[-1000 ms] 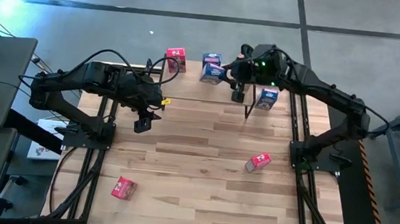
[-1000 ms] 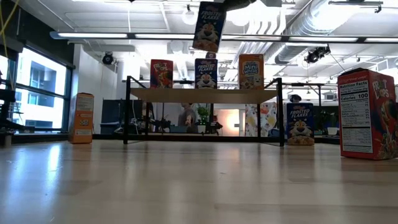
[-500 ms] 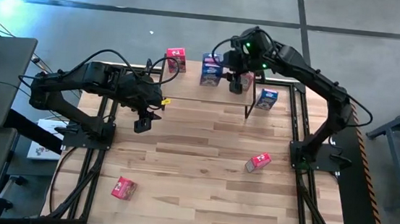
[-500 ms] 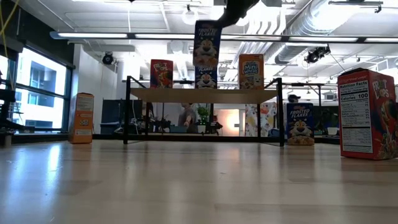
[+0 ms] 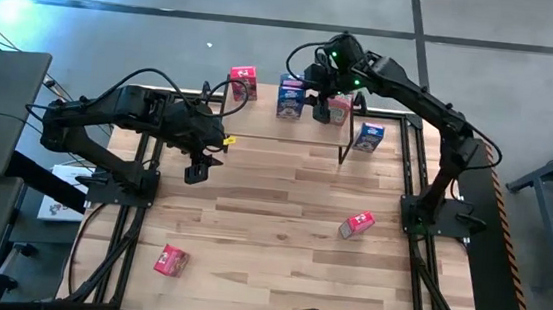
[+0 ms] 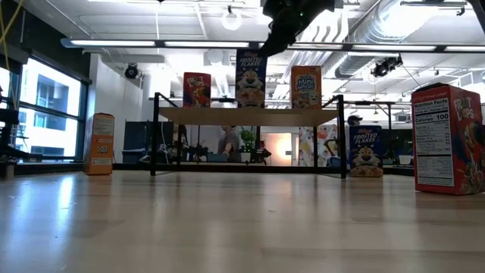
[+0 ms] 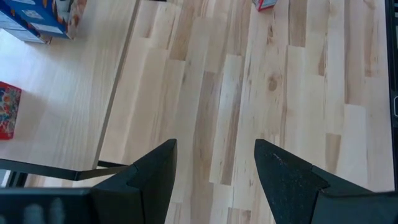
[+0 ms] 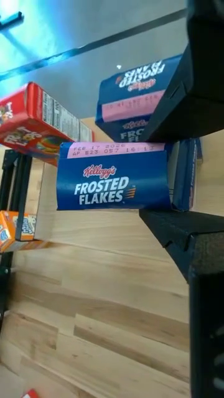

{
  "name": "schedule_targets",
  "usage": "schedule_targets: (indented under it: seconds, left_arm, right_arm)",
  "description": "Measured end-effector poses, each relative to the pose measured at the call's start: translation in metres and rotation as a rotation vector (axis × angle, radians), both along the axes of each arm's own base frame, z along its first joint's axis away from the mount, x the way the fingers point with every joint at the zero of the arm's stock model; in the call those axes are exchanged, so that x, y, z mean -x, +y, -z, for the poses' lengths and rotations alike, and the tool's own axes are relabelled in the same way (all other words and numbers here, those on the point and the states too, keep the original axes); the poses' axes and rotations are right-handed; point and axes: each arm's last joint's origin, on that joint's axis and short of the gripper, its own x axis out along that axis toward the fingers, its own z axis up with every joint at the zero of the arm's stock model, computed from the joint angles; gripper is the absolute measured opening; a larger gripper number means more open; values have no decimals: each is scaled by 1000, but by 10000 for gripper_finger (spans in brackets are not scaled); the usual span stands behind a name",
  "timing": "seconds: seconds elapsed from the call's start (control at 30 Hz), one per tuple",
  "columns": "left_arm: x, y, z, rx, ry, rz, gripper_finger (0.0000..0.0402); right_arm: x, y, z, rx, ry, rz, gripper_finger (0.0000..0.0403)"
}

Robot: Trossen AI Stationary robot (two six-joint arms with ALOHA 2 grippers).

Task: Stack cereal on shelf
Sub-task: Put the bottom blue cereal box on the shelf

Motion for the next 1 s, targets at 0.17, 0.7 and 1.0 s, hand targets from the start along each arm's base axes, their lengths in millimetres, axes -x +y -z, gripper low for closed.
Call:
schedule_targets:
  seconds: [0.17, 0.7, 1.0]
  left_arm:
    - [0, 0, 0, 0, 0, 0, 205]
    - [0, 0, 0, 0, -2, 0, 205]
    - [0, 0, 0, 0, -3, 0, 205]
  right_arm:
    - [-1, -4, 4, -7, 9, 5, 152]
    - [-2, -8, 10, -31, 28, 14, 152]
    - [-5, -10, 17, -49, 47, 28, 152]
